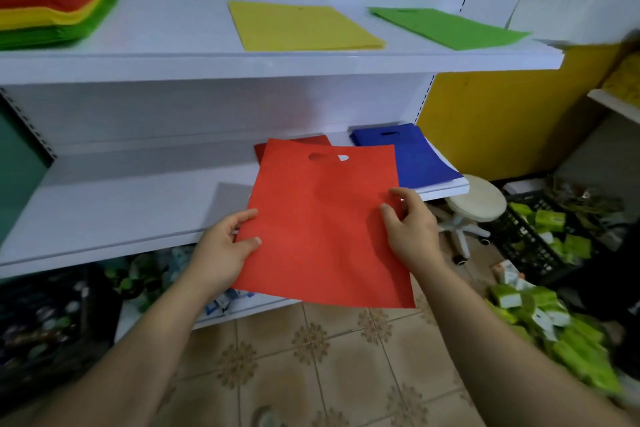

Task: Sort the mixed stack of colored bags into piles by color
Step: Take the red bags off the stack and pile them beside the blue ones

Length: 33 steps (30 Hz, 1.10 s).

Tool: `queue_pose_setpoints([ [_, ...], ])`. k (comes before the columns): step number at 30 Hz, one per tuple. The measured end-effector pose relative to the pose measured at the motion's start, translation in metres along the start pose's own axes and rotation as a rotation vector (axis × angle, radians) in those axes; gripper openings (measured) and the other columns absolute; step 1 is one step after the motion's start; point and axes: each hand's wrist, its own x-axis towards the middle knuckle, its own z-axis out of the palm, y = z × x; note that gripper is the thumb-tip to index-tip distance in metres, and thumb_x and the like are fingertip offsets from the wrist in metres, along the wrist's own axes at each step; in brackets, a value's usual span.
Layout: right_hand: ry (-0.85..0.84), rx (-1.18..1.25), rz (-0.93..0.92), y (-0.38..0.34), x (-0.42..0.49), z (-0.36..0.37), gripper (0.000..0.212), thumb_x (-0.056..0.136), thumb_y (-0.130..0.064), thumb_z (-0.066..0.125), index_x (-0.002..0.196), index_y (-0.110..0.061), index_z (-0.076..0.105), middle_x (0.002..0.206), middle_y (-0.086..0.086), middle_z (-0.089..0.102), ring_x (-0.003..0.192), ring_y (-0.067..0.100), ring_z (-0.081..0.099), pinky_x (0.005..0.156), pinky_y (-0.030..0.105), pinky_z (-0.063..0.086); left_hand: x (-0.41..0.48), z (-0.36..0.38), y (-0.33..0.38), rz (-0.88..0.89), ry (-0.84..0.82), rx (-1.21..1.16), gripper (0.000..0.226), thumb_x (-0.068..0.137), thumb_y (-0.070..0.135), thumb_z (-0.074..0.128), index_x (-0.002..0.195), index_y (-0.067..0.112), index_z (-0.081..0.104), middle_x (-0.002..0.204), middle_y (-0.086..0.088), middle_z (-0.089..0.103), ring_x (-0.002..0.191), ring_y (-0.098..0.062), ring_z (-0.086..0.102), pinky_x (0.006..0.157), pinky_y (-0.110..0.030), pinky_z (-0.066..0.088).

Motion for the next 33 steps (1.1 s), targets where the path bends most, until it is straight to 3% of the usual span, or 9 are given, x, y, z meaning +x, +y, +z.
queue_pose_setpoints([
  [3, -0.063, -0.029, 0.0, -0.003, 0.031, 0.024, 0.035, 0.094, -0.026, 0.057, 0.129, -0.021, 0.054, 0.119, -0.002, 0.058, 0.105, 0.01, 0.05, 0.085, 0.02, 0.034, 0.025, -0.003, -0.007, -0.029, 0.03, 0.009, 0.046, 0.09, 0.002, 0.059, 0.13, 0.023, 0.052, 0.114, -0.005, 0.057, 0.089, -0.01, 0.061, 0.072, -0.026, 0.051],
  [10, -0.128, -0.076, -0.029, -0.003, 0.104, 0.073, 0.036, 0.096, -0.025, 0.055, 0.131, -0.019, 0.052, 0.121, 0.004, 0.059, 0.11, 0.018, 0.053, 0.084, 0.02, 0.034, 0.098, -0.003, -0.025, -0.101, 0.025, 0.049, 0.062, 0.086, -0.004, 0.062, 0.14, 0.018, 0.042, 0.125, -0.01, 0.056, 0.105, -0.023, 0.06, 0.092, -0.035, 0.049],
  [20, -0.273, -0.116, -0.079, 0.03, 0.194, 0.119, 0.036, 0.096, -0.024, 0.054, 0.13, -0.015, 0.053, 0.12, 0.008, 0.062, 0.111, 0.023, 0.055, 0.085, 0.022, 0.037, 0.173, 0.02, -0.038, -0.141, 0.079, 0.214, 0.059, 0.088, 0.001, 0.06, 0.141, 0.02, 0.04, 0.127, -0.004, 0.051, 0.108, -0.02, 0.056, 0.091, -0.032, 0.048],
  [23, -0.334, -0.108, -0.088, 0.046, 0.226, 0.136, 0.033, 0.096, -0.023, 0.054, 0.128, -0.016, 0.054, 0.12, 0.008, 0.062, 0.11, 0.024, 0.057, 0.092, 0.029, 0.043, 0.197, 0.032, -0.048, -0.158, 0.11, 0.32, 0.057, 0.087, 0.004, 0.062, 0.138, 0.022, 0.044, 0.135, -0.007, 0.049, 0.112, -0.023, 0.055, 0.095, -0.036, 0.048],
  [26, -0.404, -0.142, -0.139, 0.067, 0.26, 0.154, 0.032, 0.096, -0.02, 0.052, 0.127, -0.015, 0.055, 0.123, 0.01, 0.057, 0.11, 0.026, 0.057, 0.097, 0.037, 0.046, 0.226, 0.046, -0.057, -0.165, 0.145, 0.459, 0.056, 0.086, 0.008, 0.064, 0.137, 0.02, 0.046, 0.138, -0.008, 0.047, 0.118, -0.023, 0.052, 0.097, -0.028, 0.043],
  [29, -0.463, -0.177, -0.171, 0.086, 0.289, 0.173, 0.032, 0.098, -0.019, 0.048, 0.128, -0.017, 0.056, 0.127, 0.011, 0.051, 0.11, 0.026, 0.056, 0.098, 0.032, 0.044, 0.257, 0.062, -0.062, -0.147, 0.185, 0.585, 0.053, 0.085, 0.006, 0.064, 0.135, 0.014, 0.048, 0.137, -0.012, 0.047, 0.122, -0.026, 0.049, 0.093, -0.021, 0.034],
  [33, -0.499, -0.231, -0.212, 0.103, 0.317, 0.193, 0.033, 0.099, -0.019, 0.047, 0.131, -0.016, 0.054, 0.13, 0.012, 0.047, 0.108, 0.025, 0.056, 0.09, 0.024, 0.04, 0.285, 0.075, -0.071, -0.175, 0.19, 0.67, 0.047, 0.082, 0.009, 0.064, 0.128, 0.009, 0.054, 0.124, -0.017, 0.055, 0.112, -0.032, 0.055, 0.094, -0.03, 0.041],
])
